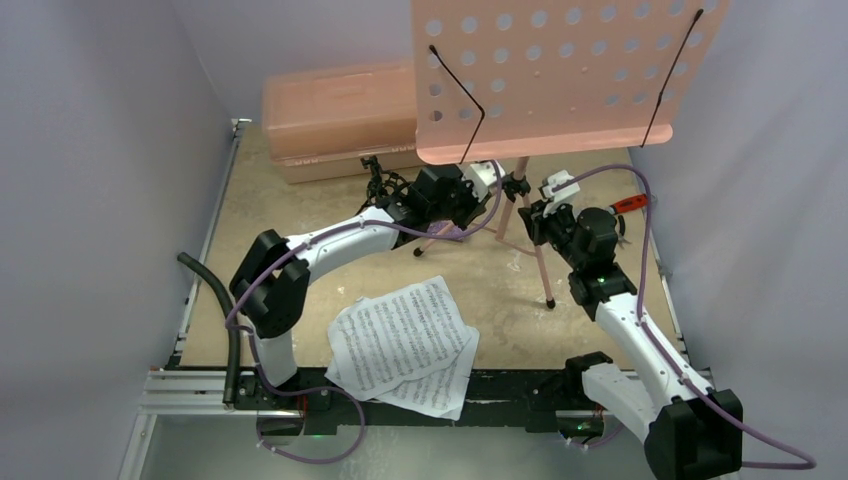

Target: Set up the instrument practice props

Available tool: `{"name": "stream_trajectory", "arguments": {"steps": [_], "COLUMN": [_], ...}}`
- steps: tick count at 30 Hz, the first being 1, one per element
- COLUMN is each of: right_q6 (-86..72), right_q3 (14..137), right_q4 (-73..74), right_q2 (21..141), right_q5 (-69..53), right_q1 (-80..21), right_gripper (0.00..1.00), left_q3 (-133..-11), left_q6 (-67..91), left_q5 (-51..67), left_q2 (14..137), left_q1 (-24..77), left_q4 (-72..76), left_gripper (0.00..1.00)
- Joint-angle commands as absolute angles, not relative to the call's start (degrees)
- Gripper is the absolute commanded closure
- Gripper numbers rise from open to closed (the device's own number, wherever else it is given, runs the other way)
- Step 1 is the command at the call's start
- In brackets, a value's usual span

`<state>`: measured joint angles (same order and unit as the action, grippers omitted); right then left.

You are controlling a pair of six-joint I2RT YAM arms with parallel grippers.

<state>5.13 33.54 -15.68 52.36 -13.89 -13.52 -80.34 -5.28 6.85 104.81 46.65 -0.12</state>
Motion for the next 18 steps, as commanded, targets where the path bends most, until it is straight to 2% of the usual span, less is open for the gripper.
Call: {"name": "stream_trajectory", "arguments": {"steps": [1,18], "right_q6": [1.3,0.5], "right_q3": [35.1,34.9], "right_q4": [-10.8,-11.2], "right_q2": [50.4,48.6], "right_q5": [-27.3,-29.5], "right_q1": [-15.7,-15.7], "right_gripper": [1.0,1.0], "left_q3": [-83.2,-85.9], "left_q6": [-3.2,-2.4], "left_q5": [0.4,0.9], "left_q2": [109.4,111.2], "left_q1": [43.9,43.4], "left_q4": [1.9,1.1], "left_gripper": [1.0,1.0]}}
